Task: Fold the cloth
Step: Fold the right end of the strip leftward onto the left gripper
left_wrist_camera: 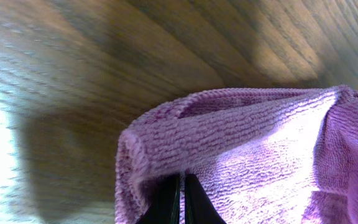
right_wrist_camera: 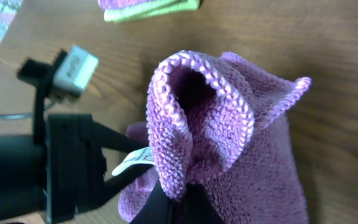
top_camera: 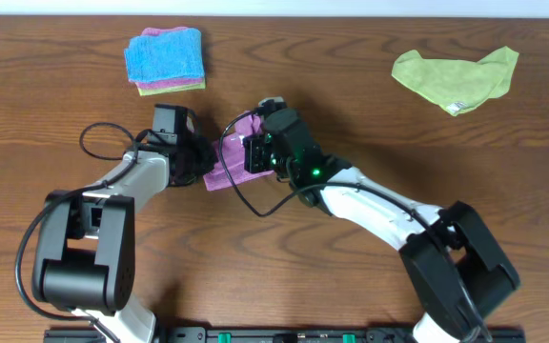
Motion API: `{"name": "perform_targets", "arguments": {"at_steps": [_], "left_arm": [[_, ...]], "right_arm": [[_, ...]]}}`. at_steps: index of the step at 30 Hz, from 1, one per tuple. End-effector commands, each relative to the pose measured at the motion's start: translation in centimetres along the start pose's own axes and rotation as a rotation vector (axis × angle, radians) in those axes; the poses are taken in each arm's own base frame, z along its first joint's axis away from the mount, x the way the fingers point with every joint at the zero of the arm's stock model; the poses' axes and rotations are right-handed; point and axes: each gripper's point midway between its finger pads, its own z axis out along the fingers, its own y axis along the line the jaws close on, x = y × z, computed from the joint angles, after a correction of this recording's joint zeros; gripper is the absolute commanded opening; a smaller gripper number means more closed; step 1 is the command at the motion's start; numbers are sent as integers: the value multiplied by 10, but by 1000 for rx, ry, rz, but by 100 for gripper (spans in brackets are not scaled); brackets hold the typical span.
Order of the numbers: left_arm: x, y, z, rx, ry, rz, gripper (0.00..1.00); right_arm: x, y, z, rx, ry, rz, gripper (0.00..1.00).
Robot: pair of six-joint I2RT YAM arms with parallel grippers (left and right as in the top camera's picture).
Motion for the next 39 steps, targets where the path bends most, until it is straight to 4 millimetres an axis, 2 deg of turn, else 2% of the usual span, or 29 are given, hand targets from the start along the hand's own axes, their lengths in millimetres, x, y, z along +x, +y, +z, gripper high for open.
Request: {"name": "perform_targets", "arguments": {"at_steps": [1, 17, 26, 31, 39], "left_arm": [[-15, -6, -17, 19, -43, 37, 6], [-25, -10, -61, 30, -107, 72, 6], [-36, 12, -88, -11, -150, 27, 6], [-41, 27, -100, -27, -164, -16, 6], [-45, 37, -114, -41, -185, -8, 6]], "right_arm": [[5, 8, 6, -5, 10, -31, 1], [13, 24, 10, -38, 14, -95, 1], [18, 36, 11, -54, 18, -133, 1], [27, 39, 25, -46, 57, -146, 1], [37, 51, 45, -36, 124, -195, 1]]}}
